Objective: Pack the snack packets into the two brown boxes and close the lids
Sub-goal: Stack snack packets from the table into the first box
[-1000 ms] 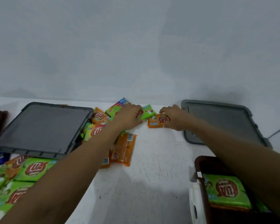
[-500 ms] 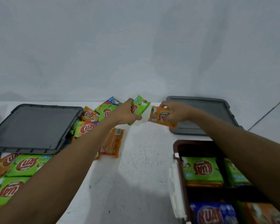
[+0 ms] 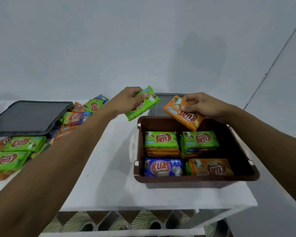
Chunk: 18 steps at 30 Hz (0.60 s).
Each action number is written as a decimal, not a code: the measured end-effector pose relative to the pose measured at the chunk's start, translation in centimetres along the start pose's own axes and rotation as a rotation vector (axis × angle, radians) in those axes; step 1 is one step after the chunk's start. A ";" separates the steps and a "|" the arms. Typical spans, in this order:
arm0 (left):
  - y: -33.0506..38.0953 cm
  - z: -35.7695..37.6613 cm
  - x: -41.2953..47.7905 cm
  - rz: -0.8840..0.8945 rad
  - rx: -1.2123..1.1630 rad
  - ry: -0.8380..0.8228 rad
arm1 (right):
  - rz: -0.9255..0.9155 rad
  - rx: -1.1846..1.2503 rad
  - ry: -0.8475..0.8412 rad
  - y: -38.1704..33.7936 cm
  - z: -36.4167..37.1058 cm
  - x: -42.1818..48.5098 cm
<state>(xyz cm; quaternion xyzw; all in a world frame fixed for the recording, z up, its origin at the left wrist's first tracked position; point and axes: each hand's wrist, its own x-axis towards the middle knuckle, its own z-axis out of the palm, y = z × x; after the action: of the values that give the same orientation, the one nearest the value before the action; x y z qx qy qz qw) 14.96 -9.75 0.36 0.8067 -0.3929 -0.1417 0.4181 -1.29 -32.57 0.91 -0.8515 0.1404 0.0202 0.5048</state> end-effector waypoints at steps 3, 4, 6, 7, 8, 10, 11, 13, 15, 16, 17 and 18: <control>1.9 1.7 -0.9 0.051 0.032 -0.058 | -0.001 -0.063 -0.025 1.3 -1.1 -2.3; 2.1 2.5 -1.0 0.051 0.043 -0.083 | 0.004 -0.099 -0.030 1.6 -1.4 -2.9; 2.2 4.1 -1.2 0.044 0.067 -0.130 | 0.006 -0.166 -0.041 2.4 -1.9 -3.6; 2.0 4.9 -1.3 0.054 0.083 -0.157 | -0.001 -0.206 -0.051 2.7 -2.1 -3.8; 1.9 5.7 -1.3 0.067 0.106 -0.194 | -0.012 -0.261 -0.062 3.0 -2.2 -3.8; 1.7 7.0 -1.3 0.090 0.169 -0.275 | -0.040 -0.409 -0.084 3.4 -2.4 -3.7; 1.8 7.4 -1.4 0.107 0.207 -0.308 | -0.053 -0.477 -0.084 3.6 -2.3 -3.7; 1.6 7.8 -1.4 0.157 0.267 -0.344 | -0.080 -0.577 -0.074 3.9 -2.2 -3.6; 1.3 8.1 -1.4 0.217 0.352 -0.342 | -0.102 -0.649 -0.078 4.3 -1.9 -3.5; 1.1 8.1 -1.4 0.247 0.424 -0.332 | -0.112 -0.683 -0.078 4.5 -1.8 -3.5; 0.9 8.2 -1.4 0.267 0.507 -0.314 | -0.123 -0.719 -0.072 4.7 -1.7 -3.5; 0.8 8.2 -1.5 0.281 0.575 -0.291 | -0.132 -0.749 -0.060 4.9 -1.7 -3.5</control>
<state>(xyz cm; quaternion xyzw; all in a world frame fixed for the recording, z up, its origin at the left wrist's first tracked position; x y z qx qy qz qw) 8.98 -13.49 -4.18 0.8008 -0.5794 -0.0800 0.1290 -6.09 -35.46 -1.81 -0.9832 0.0534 0.0627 0.1627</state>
